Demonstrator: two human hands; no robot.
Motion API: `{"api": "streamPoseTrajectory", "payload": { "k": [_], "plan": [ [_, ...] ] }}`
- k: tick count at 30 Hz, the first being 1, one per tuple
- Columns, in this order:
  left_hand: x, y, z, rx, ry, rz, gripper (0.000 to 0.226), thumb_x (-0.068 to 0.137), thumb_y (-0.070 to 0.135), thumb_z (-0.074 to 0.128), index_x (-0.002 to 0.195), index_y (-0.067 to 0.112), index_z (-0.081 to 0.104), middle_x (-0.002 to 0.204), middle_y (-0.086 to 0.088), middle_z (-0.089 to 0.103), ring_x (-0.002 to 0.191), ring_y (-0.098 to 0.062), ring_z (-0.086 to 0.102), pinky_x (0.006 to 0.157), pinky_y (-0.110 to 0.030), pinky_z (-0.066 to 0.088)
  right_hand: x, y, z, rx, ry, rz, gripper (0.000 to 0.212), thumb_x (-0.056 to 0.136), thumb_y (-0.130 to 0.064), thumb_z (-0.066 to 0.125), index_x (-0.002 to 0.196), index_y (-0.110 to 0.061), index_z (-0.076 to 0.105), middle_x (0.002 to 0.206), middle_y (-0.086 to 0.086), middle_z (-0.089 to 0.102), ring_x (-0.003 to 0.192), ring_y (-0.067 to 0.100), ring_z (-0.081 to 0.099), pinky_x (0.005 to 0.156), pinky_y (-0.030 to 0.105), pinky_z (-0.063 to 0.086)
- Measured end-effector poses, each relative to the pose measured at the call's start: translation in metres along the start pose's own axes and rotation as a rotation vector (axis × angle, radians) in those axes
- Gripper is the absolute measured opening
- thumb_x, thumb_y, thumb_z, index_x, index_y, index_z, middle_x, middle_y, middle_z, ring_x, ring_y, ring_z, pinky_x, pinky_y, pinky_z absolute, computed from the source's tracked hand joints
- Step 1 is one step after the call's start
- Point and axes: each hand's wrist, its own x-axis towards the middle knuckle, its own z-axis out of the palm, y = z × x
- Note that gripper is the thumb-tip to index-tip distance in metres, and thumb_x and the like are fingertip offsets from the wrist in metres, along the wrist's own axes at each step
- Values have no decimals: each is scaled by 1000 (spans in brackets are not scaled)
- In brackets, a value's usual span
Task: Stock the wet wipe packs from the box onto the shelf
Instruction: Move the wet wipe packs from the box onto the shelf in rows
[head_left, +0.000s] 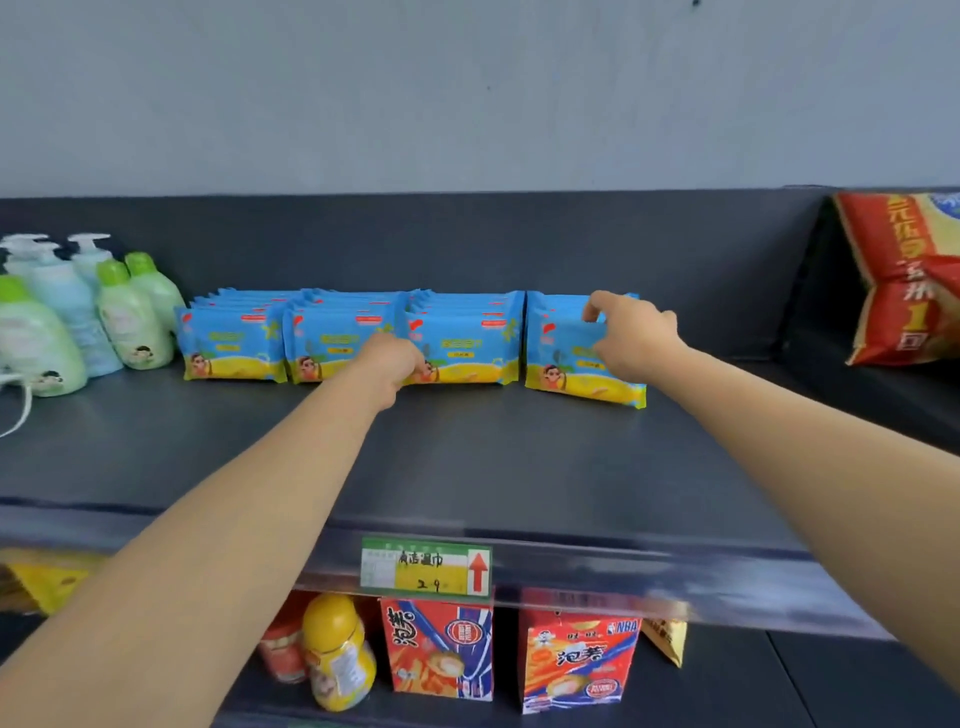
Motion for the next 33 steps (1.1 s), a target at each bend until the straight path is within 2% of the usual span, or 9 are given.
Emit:
{"api": "streamPoseTrajectory", "payload": {
  "k": [2, 6, 8, 13, 16, 19, 24, 28, 33],
  "plan": [
    [7, -4, 1, 110, 19, 47, 47, 77, -9, 63, 121, 1, 50, 122, -8, 57, 112, -25, 53, 93, -33, 46, 4, 1, 5, -6, 40, 3, 39, 84, 3, 42, 116, -17, 50, 112, 11, 62, 102, 32, 55, 95, 39, 30],
    [11, -4, 6, 318, 133, 182, 40, 79, 4, 70, 114, -4, 53, 118, -17, 60, 106, -29, 58, 72, -33, 43, 10, 2, 13, -34, 110, 0, 39, 84, -1, 47, 119, -19, 52, 120, 11, 53, 110, 31, 49, 95, 39, 31],
    [9, -1, 7, 425, 178, 244, 38, 78, 9, 72, 107, -4, 51, 117, -21, 61, 106, -33, 61, 70, -38, 46, 10, 2, 16, -85, 143, 4, 42, 86, -4, 48, 123, -22, 51, 123, 11, 50, 116, 31, 44, 99, 40, 30],
    [-3, 0, 9, 599, 276, 342, 53, 88, 14, 64, 129, 0, 34, 106, -14, 60, 102, -33, 60, 68, -36, 43, 5, 5, 27, -226, 201, 9, 48, 83, -15, 56, 130, -18, 44, 127, 10, 45, 117, 32, 39, 100, 41, 28],
    [-9, 0, 8, 668, 297, 364, 52, 89, 15, 63, 128, 2, 32, 87, -8, 53, 94, -32, 62, 63, -35, 41, 1, 8, 32, -285, 226, 19, 49, 82, -21, 60, 127, -11, 43, 126, 12, 44, 114, 33, 39, 97, 41, 31],
    [-17, 2, 8, 711, 304, 393, 48, 89, 17, 63, 125, 2, 34, 84, -7, 52, 90, -32, 62, 63, -36, 41, -4, 7, 32, -282, 250, 21, 54, 82, -23, 63, 129, -9, 42, 129, 13, 42, 116, 34, 38, 98, 41, 31],
    [-38, 7, 9, 751, 259, 457, 42, 89, 18, 61, 121, 2, 38, 87, -10, 55, 74, -25, 52, 60, -35, 38, -22, 2, 21, -190, 283, -42, 50, 84, -19, 59, 132, -11, 43, 135, 8, 41, 126, 31, 33, 104, 39, 26],
    [-74, 12, 22, 812, 156, 553, 25, 89, 18, 59, 107, 2, 53, 93, -12, 58, 82, -26, 51, 67, -39, 42, -54, 1, 7, -69, 285, -148, 37, 88, -17, 54, 125, -14, 52, 133, 3, 46, 130, 26, 32, 106, 37, 23],
    [-146, 16, 56, 857, -41, 704, 15, 83, 26, 65, 85, 11, 62, 95, -10, 67, 88, -26, 58, 72, -32, 43, -118, 21, -15, 7, 261, -219, 26, 89, -19, 56, 114, -16, 62, 128, 1, 53, 125, 25, 38, 100, 35, 27]
  ]
}}
